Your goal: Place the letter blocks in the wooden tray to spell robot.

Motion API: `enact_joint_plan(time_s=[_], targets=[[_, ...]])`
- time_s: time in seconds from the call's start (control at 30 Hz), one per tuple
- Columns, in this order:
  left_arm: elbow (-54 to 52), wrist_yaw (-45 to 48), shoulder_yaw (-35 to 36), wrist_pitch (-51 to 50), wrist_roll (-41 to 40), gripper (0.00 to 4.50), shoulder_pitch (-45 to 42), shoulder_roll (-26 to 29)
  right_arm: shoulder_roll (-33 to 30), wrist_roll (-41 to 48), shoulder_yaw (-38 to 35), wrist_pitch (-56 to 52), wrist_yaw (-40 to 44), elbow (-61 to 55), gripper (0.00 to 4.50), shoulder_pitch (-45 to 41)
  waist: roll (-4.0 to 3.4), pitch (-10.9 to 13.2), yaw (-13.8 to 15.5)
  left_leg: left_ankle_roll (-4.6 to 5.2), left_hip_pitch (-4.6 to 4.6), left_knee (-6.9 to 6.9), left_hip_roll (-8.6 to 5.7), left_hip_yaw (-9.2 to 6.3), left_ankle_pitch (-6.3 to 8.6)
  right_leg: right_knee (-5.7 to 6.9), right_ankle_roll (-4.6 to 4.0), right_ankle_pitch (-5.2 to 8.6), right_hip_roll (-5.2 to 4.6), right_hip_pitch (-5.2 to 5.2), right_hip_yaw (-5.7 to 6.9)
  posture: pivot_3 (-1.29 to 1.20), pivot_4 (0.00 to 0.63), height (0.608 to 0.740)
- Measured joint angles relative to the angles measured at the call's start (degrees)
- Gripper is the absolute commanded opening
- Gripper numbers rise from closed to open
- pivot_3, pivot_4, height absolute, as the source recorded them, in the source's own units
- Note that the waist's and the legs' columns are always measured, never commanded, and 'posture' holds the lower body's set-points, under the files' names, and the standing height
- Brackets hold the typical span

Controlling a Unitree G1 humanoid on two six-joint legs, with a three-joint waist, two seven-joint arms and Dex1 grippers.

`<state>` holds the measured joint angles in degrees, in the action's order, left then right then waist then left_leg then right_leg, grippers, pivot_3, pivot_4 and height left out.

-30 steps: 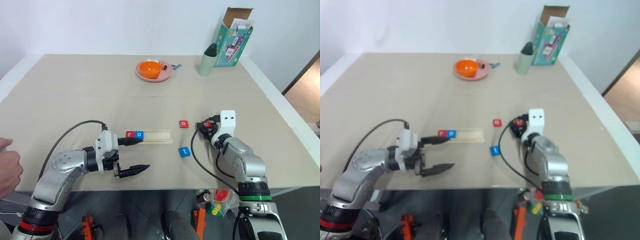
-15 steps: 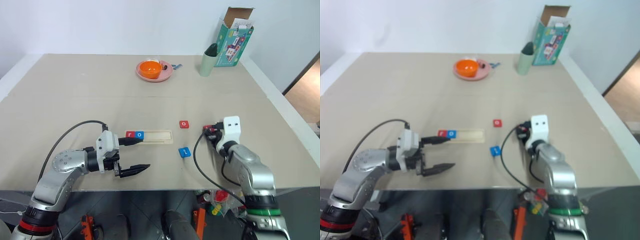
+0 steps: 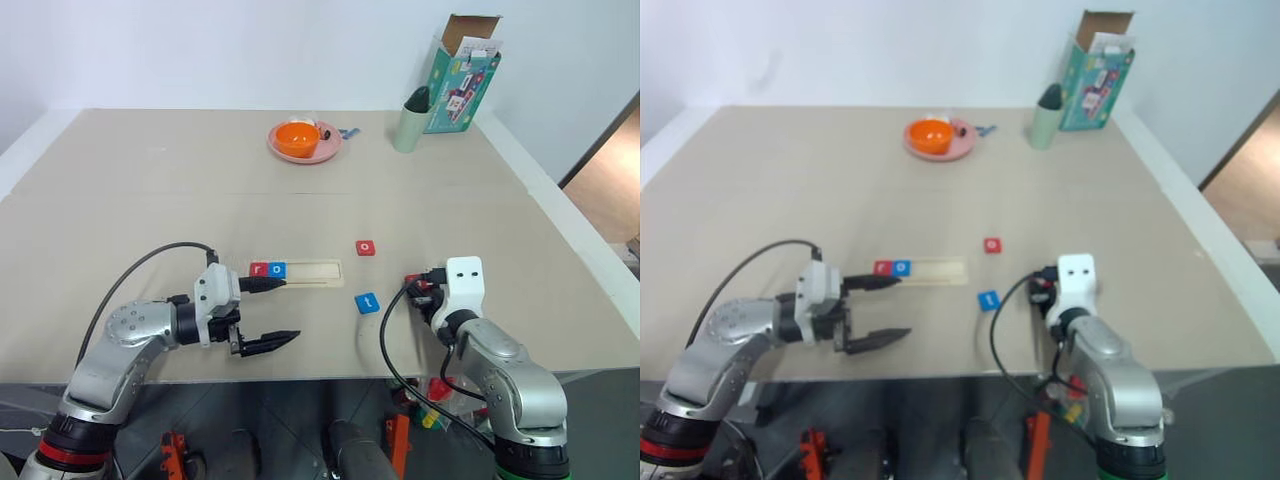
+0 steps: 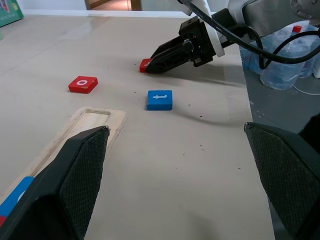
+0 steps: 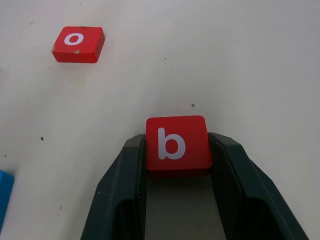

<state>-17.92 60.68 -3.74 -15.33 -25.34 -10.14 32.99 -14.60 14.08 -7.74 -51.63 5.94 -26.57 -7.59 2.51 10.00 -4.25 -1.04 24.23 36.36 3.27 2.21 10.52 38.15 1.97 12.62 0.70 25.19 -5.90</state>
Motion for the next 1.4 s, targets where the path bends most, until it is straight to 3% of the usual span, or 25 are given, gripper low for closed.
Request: enact_joint_plan(time_s=[0.07,0.1,0.27,0.33,0.43,0.53,0.63,0.67,0.73,0.8,0.9,1.2,1.4], targets=[[0.24,0.07,-0.29,0.23,0.12,4.5,-0.38,0.0,0.4,0.31,-0.41,-0.55,-0.09,-0.17,1.2,-0.12,0.0,0.0,-0.04,0.0,0.0,-0.02,0.01,-0.01,0.0,0.0,0.0,0.0,0.0,0.0,0.02,0.0,0.15,0.74],[0.44,0.15,-0.4,0.42,0.16,4.5,-0.61,-0.01,0.8,0.47,-0.79,-1.12,-0.15,-0.28,2.28,-0.25,0.0,0.0,-0.05,0.0,0.0,-0.02,0.01,-0.02,0.0,0.0,0.0,0.0,0.01,0.0,0.03,0.0,0.15,0.74],[0.71,0.56,-0.63,1.31,0.61,4.5,-0.63,-0.01,0.65,1.41,-0.67,-2.4,0.56,-0.57,4.01,-0.72,0.0,0.0,-0.1,0.0,0.03,-0.03,-0.03,-0.02,0.0,-0.02,0.0,0.0,-0.04,0.0,0.03,0.0,0.15,0.74],[0.8,0.68,-0.95,1.77,0.98,4.5,-0.56,-0.01,-1.66,2.15,-0.28,-3.44,2.6,-1.09,4.47,-0.88,-0.01,0.01,-0.1,0.0,0.04,-0.02,-0.05,0.0,0.0,-0.04,0.0,0.0,-0.06,0.0,0.01,0.0,0.15,0.74],[1.04,0.71,-1.09,1.84,1.36,4.5,-0.48,-0.01,-9.41,3.91,-0.39,-3.67,8.61,-1.1,4.47,-2.67,-0.1,0.08,-0.12,0.0,0.08,0.0,-0.12,0.11,0.0,-0.08,0.03,-0.01,-0.11,0.04,-0.12,0.0,0.15,0.74],[1.17,0.71,-1.52,2.0,1.72,4.5,-0.59,-0.37,-23.57,6.24,-1.24,0.71,22.53,5.72,4.47,-8.53,-0.1,0.09,-0.15,0.01,0.06,0.03,-0.18,0.09,0.0,-0.13,0.05,-0.02,-0.1,-0.02,-0.14,0.0,0.15,0.74],[1.54,0.8,-2.15,2.43,1.8,4.5,-0.77,-0.65,-31.88,6.51,-0.43,8.79,35.6,14.76,4.47,-12.66,-0.08,0.09,-0.14,0.03,0.03,-0.05,-0.18,0.03,0.01,-0.14,0.04,-0.01,-0.07,-0.04,-0.07,0.0,0.15,0.74],[1.67,0.83,-2.48,2.57,1.82,4.5,-0.99,-0.81,-34.87,6.28,1.59,15.19,43.88,21.05,4.47,-14.65,-0.08,0.09,-0.15,0.06,0.01,-0.04,-0.16,0.01,0.02,-0.14,0.04,-0.01,-0.03,-0.05,-0.06,0.0,0.15,0.74],[1.72,0.85,-2.62,2.77,1.84,4.5,-1.1,-0.87,-35.66,5.48,3.84,20.81,50.14,25.93,4.47,-16.19,-0.08,0.09,-0.15,0.15,0.0,-0.08,-0.14,-0.01,0.08,-0.13,0.03,0.0,0.02,-0.03,-0.05,0.0,0.15,0.74],[1.8,0.81,-2.99,3.05,1.87,4.5,-1.53,-1.14,-36.04,1.85,9.94,33.22,60.85,37.28,4.47,-20.18,-0.11,0.11,-0.32,0.21,0.0,-0.09,-0.14,0.01,0.11,-0.12,0.05,0.0,0.03,-0.03,-0.06,0.0,0.15,0.74],[1.8,0.49,-3.16,3.08,1.92,4.5,-1.55,-1.26,-33.84,-1.34,13.88,43.92,67.95,49.04,4.47,-25.7,-0.2,0.18,-0.4,0.22,0.01,-0.09,-0.15,0.05,0.12,-0.11,0.1,0.0,0.03,0.0,-0.12,0.0,0.15,0.74],[0.84,-1.44,-3.03,2.97,1.92,4.5,0.35,-0.73,-28.35,-7.24,16.64,61.17,75.17,73.07,4.47,-37.01,-0.22,0.19,-0.26,0.22,0.01,-0.05,-0.24,0.04,0.12,-0.11,0.18,0.02,-0.07,-0.09,-0.17,0.0,0.15,0.74],[-0.33,-1.9,-2.98,2.73,1.8,4.5,0.71,-0.22,-27.41,-8.59,16.84,66.0,77.96,77.26,4.47,-37.03,-0.23,0.2,-0.23,0.22,-0.04,-0.03,-0.26,0.04,0.12,-0.09,0.21,0.02,-0.08,-0.14,-0.21,0.0,0.15,0.74]])
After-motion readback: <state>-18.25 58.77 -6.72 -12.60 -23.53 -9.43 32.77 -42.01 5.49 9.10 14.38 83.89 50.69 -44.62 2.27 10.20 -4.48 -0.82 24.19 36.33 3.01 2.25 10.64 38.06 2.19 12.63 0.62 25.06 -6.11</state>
